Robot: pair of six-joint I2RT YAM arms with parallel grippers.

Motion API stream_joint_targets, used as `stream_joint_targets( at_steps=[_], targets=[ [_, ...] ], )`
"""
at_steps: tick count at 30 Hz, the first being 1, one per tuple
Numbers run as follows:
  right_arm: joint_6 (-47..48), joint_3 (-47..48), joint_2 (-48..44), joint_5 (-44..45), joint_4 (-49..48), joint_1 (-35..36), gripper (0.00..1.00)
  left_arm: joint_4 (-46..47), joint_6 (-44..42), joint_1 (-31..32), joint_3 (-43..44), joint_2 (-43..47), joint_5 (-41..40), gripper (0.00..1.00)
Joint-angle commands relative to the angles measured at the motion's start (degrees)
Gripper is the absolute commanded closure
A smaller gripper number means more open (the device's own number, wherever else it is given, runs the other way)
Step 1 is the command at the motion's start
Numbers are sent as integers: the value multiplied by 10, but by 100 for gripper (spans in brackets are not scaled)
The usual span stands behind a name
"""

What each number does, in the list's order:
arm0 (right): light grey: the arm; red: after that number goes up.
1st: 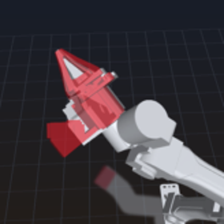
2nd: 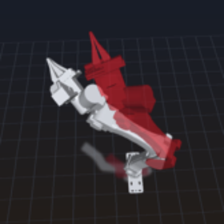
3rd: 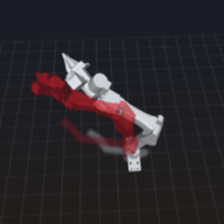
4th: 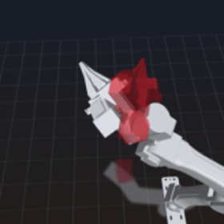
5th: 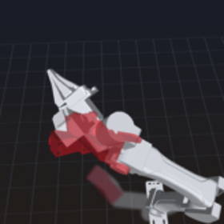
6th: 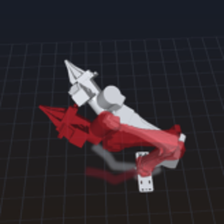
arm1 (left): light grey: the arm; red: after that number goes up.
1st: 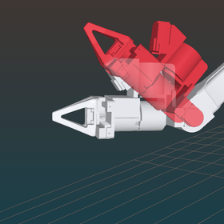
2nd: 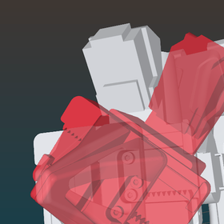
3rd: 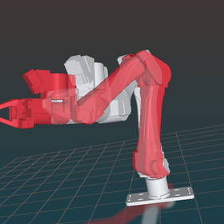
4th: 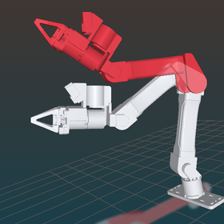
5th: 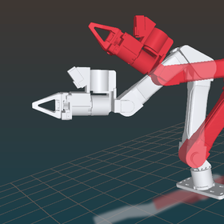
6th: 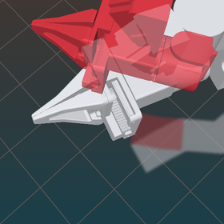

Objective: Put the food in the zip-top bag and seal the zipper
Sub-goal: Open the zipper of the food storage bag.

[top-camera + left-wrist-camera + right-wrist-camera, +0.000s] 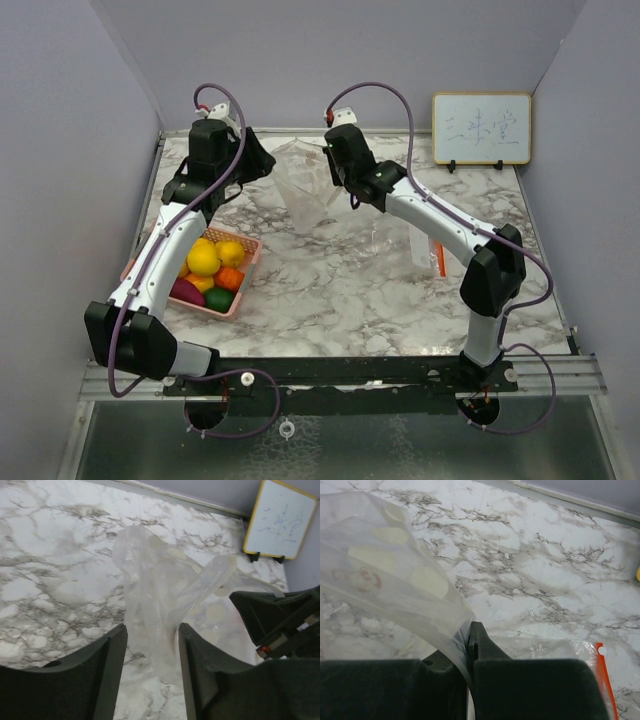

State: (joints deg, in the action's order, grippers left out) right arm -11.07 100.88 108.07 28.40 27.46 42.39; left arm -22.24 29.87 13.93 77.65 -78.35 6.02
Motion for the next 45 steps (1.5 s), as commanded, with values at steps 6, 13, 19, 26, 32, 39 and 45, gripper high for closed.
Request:
stream_joint_targets(
  at_steps=[6, 13, 19, 26, 32, 39, 45],
  targets=[
    [-12, 33, -21, -67, -32, 10, 98, 75, 119, -2, 2, -23, 155, 38],
    [-12, 58, -10, -48, -27, 13, 98, -17, 98, 14, -17, -11, 109, 38],
    [-6, 65, -6, -37, -24, 13, 98, -108, 45, 17, -9, 12, 21, 37],
    [-6, 77, 1, -41, -22, 13, 98, -73, 86, 29, -43, 25, 51, 36],
    [-8, 77, -2, -50, -19, 13, 98, 30, 143, 39, -104, 30, 57, 65],
    [-10, 58, -21, -50, -15, 13, 98, 48, 126, 40, -82, 12, 17, 100],
    [-3, 32, -44, -78, -11, 13, 97, 4, 60, 39, -35, 9, -81, 100]
  ],
)
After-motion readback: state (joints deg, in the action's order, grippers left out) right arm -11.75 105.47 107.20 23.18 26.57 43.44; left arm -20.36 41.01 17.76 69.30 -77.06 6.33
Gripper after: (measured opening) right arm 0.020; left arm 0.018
